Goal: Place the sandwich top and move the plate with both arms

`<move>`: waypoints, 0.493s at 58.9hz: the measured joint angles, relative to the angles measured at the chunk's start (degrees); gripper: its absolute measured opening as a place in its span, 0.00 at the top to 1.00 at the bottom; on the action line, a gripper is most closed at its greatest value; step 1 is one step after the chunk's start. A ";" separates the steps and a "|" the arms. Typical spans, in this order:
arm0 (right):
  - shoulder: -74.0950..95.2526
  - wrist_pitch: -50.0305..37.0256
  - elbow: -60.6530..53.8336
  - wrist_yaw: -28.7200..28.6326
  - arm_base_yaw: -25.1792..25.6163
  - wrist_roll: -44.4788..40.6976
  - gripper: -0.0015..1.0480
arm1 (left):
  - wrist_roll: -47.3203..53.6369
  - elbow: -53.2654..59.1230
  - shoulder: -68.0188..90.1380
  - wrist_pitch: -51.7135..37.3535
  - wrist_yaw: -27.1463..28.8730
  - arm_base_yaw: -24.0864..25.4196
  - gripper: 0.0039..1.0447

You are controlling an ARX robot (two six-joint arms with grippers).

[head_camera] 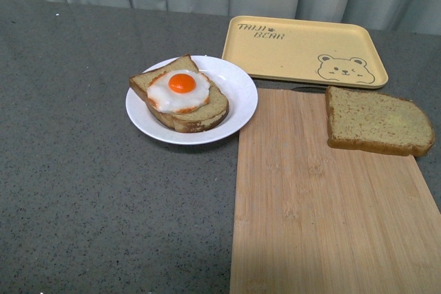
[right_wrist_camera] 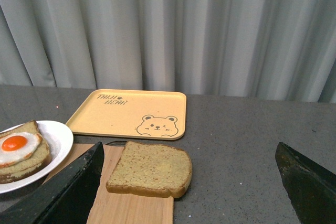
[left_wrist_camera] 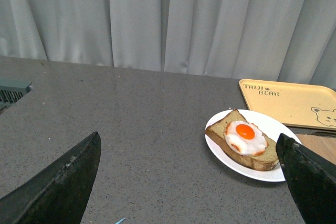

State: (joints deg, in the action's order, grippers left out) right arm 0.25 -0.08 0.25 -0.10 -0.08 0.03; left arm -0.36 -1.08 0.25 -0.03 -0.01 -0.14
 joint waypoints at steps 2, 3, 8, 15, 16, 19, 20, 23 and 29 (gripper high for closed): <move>0.00 0.00 0.00 0.00 0.00 0.00 0.09 | 0.00 0.00 -0.02 0.00 0.00 0.00 0.06; 0.00 0.00 0.00 0.00 0.00 0.00 0.09 | 0.00 0.00 0.00 0.00 0.00 0.00 0.06; 0.00 0.00 0.00 0.00 0.00 0.00 0.09 | 0.00 0.00 0.00 0.00 0.00 0.00 0.06; 7.82 -6.67 0.42 21.11 -4.92 -9.20 0.09 | 0.04 0.00 -0.02 0.00 0.13 -0.02 0.06; 10.40 -8.66 0.55 23.91 -4.55 -10.86 0.09 | 0.04 0.00 -0.02 0.00 0.09 0.00 0.06; 17.62 -13.27 0.98 24.15 -1.84 -13.05 0.09 | 0.07 0.00 -0.04 0.00 0.02 0.00 0.06; 19.17 -14.27 1.09 23.65 -1.18 -13.27 0.09 | 0.07 0.00 -0.02 0.00 0.02 0.00 0.06; 30.25 -21.31 2.32 18.01 3.89 -13.84 0.09 | 0.07 0.00 -0.04 0.00 -0.02 0.00 0.06; 48.87 -30.95 7.10 8.07 10.62 -13.33 0.09 | 0.07 0.00 -0.04 0.00 0.00 0.00 0.06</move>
State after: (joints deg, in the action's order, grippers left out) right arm 49.12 -31.03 7.35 7.97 10.55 -13.30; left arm -0.30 -1.08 0.21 -0.03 -0.01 -0.14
